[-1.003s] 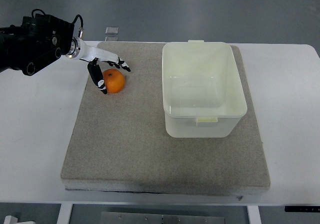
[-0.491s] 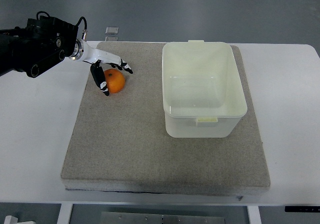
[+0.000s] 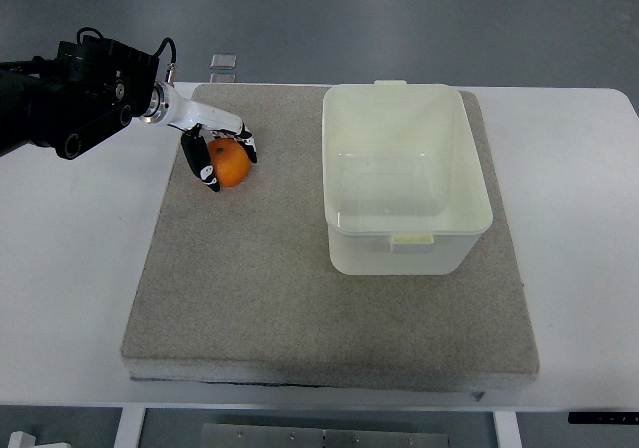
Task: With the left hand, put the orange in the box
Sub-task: 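Close the left hand fingers around the orange, then lift the orange and carry it over the white box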
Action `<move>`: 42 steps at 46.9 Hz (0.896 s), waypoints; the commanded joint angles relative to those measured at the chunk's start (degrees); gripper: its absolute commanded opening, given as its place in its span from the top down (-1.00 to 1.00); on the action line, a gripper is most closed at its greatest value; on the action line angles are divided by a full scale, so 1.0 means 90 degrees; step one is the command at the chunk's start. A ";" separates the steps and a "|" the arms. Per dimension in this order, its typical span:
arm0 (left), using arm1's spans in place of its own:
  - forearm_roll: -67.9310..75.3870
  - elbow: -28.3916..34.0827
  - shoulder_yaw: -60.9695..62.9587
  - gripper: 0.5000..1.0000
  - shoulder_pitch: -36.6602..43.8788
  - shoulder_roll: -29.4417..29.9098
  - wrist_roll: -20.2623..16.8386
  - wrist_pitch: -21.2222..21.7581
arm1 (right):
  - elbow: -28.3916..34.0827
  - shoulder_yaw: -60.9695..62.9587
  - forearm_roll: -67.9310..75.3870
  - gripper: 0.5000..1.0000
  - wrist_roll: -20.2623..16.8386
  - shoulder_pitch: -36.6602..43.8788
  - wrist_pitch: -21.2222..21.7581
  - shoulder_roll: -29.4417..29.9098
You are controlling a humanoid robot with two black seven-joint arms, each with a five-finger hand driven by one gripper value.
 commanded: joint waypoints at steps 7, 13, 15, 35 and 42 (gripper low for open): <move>0.0014 0.0009 0.0001 1.00 0.0002 -0.0030 0.0002 0.0032 | 0.0004 0.0000 -0.0003 -0.78 0.0000 0.0000 0.0000 0.0000; 0.0082 0.0009 0.0011 1.00 0.0002 -0.0059 0.0002 0.0032 | 0.0004 0.0000 -0.0003 -0.78 0.0000 0.0000 0.0000 0.0000; 0.0140 0.0009 0.0011 1.00 0.0002 -0.0079 0.0002 0.0032 | 0.0004 0.0000 -0.0003 -0.78 0.0000 0.0000 0.0000 0.0000; 0.0043 0.0380 -0.0058 1.00 -0.0037 -0.0216 0.0002 0.0569 | 0.0004 0.0000 -0.0003 -0.78 0.0000 0.0000 0.0000 0.0000; -0.0327 0.0527 -0.0282 1.00 0.0002 -0.0265 0.0002 0.0608 | 0.0004 0.0000 -0.0003 -0.78 0.0000 0.0000 0.0000 0.0000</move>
